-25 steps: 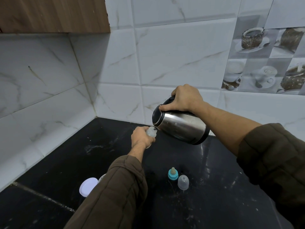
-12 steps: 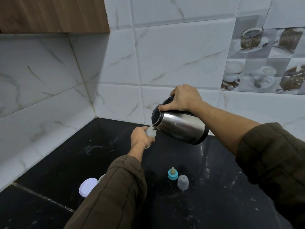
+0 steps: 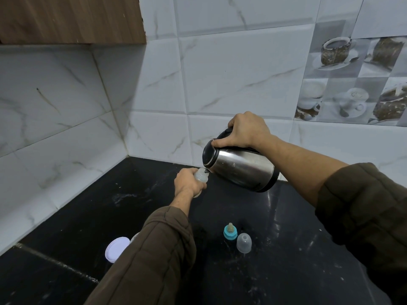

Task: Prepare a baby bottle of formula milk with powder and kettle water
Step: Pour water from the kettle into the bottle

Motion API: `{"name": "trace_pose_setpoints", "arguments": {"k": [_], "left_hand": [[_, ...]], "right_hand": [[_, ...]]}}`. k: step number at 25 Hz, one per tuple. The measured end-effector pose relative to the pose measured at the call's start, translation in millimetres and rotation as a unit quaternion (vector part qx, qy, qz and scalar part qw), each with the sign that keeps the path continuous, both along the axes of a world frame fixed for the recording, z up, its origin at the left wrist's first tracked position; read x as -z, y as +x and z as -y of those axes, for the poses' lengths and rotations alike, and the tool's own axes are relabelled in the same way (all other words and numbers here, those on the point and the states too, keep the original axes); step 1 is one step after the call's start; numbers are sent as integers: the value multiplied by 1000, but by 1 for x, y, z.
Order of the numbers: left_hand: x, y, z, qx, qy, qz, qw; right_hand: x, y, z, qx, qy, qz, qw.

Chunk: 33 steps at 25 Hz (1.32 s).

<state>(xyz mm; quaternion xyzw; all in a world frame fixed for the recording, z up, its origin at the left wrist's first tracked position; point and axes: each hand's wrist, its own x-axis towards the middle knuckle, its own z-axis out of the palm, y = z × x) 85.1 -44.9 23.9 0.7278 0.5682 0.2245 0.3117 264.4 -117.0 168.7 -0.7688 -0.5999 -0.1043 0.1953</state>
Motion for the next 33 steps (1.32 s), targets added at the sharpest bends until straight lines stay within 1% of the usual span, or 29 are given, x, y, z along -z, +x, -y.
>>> {"name": "trace_pose_setpoints", "arguments": {"k": [15, 33], "left_hand": [[0, 0, 1, 9, 9, -14, 1000], [1, 6, -5, 12, 6, -1, 1000]], "right_hand": [[3, 1, 0, -9, 2, -4, 1000], [0, 5, -4, -9, 2, -10, 1000]]}}
